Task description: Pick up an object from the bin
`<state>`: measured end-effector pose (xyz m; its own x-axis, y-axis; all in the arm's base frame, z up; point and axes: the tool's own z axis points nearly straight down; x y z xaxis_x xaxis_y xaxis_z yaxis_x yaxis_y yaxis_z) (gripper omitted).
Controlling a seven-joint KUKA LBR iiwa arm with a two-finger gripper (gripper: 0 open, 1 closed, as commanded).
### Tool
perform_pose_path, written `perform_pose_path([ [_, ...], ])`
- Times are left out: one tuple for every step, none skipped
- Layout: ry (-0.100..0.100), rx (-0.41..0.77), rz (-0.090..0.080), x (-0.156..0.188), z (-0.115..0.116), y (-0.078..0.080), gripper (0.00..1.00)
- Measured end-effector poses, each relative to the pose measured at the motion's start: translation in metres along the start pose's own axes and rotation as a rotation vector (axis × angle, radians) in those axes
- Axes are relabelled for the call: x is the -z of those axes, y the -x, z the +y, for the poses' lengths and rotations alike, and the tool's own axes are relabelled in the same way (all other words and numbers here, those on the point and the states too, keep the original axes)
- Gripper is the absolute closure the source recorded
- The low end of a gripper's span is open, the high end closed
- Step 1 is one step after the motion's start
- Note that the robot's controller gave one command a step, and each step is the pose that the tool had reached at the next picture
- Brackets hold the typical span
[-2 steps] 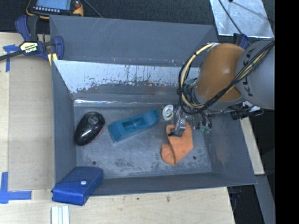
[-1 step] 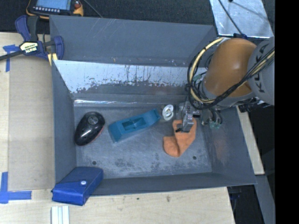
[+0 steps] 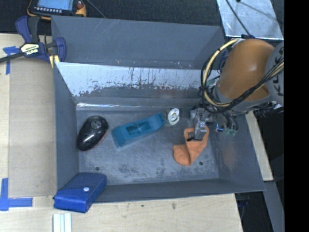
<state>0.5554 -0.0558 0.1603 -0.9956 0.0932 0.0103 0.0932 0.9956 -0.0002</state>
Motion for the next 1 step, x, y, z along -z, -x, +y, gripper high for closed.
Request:
perform_pose_path([
  [0.000, -0.007, -0.028, -0.0160, -0.0125, 0.0392, 1.00],
])
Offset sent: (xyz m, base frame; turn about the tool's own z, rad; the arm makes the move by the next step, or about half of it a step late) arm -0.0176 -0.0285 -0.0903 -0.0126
